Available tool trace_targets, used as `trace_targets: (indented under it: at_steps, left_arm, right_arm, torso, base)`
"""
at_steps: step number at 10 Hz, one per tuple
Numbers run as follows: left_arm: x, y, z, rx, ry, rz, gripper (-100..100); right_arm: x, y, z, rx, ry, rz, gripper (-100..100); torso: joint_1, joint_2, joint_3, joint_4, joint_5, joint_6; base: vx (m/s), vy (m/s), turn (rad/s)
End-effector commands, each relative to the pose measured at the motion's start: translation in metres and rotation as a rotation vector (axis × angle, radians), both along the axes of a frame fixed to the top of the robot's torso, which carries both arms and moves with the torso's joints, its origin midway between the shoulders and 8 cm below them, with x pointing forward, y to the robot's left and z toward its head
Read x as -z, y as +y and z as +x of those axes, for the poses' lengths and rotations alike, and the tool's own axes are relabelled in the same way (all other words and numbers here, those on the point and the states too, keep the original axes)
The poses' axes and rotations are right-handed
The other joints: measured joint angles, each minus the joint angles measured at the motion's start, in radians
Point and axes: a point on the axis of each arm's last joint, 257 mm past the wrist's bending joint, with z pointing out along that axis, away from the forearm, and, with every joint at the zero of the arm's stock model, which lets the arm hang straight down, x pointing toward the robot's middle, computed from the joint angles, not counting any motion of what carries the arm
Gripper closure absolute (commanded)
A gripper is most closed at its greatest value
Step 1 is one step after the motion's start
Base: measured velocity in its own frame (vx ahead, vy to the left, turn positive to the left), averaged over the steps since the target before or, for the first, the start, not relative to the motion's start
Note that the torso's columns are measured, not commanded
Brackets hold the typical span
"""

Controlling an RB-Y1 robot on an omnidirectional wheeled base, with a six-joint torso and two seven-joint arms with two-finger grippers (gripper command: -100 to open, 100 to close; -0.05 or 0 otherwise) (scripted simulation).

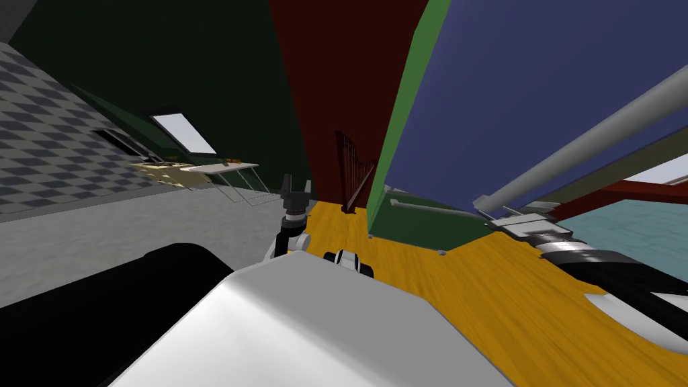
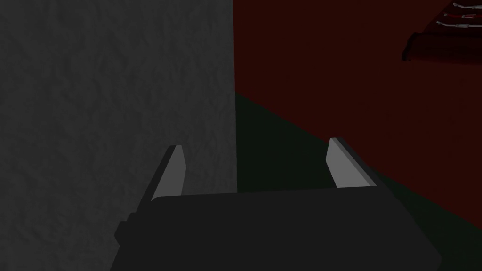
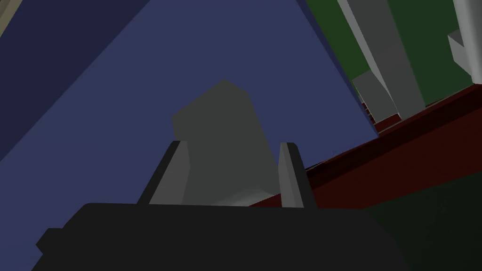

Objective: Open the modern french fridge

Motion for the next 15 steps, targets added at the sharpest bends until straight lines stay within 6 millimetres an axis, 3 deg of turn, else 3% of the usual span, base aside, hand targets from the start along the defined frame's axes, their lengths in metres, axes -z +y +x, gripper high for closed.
trace_targets:
  at_steps: [1, 3, 4, 5, 12, 13, 14, 15]
  left_arm:
    - [0.0, 0.0, 0.0, 0.0, 0.0, 0.0, 0]
    - [0.0, 0.0, 0.0, 0.0, 0.0, 0.0, 0]
    - [0.0, 0.0, 0.0, 0.0, 0.0, 0.0, 0]
    - [0.0, 0.0, 0.0, 0.0, 0.0, 0.0, 0]
    - [0.0, 0.0, 0.0, 0.0, 0.0, 0.0, 0]
    - [0.0, 0.0, 0.0, 0.0, 0.0, 0.0, 0]
    - [0.0, 0.0, 0.0, 0.0, 0.0, 0.0, 0]
    - [0.0, 0.0, 0.0, 0.0, 0.0, 0.0, 0]
  right_arm:
    - [0.0, -0.026, -0.002, 0.071, -0.001, -0.001, 100]
    - [0.0, -0.046, -0.005, 0.13, 0.0, 0.0, 100]
    - [0.001, -0.041, -0.004, 0.118, 0.002, 0.0, 100]
    - [0.006, -0.054, -0.008, 0.158, 0.01, 0.002, 100]
    - [0.001, -0.121, -0.027, 0.366, 0.004, -0.003, 100]
    - [0.001, -0.121, -0.027, 0.366, 0.004, -0.003, 100]
    - [-0.003, -0.127, -0.03, 0.375, 0.014, 0.001, -100]
    - [-0.013, -0.131, -0.031, 0.379, 0.014, 0.002, -100]
  torso:
    - [0.0, -0.002, -0.001, 0.0, 0.0, 0.001]
    - [0.0, -0.002, -0.001, 0.0, 0.0, 0.002]
    - [0.0, -0.002, -0.001, 0.0, 0.0, 0.002]
    - [-0.01, -0.002, -0.002, 0.001, 0.0, 0.001]
    - [-0.002, -0.002, -0.002, 0.0, 0.0, 0.0]
    - [-0.004, -0.003, -0.002, 0.0, 0.001, 0.0]
    - [-0.006, -0.003, -0.003, 0.001, 0.001, -0.001]
    - [-0.011, -0.001, -0.001, 0.001, -0.001, 0.003]
  base:
    - [-0.055, 0.294, -0.092]
    - [-0.047, 0.338, -0.1]
    - [-0.031, 0.165, -0.078]
    - [0.0, 0.154, -0.082]
    - [0.027, 0.301, -0.095]
    - [0.013, 0.218, -0.048]
    - [-0.014, 0.091, -0.005]
    - [-0.017, 0.0, 0.044]
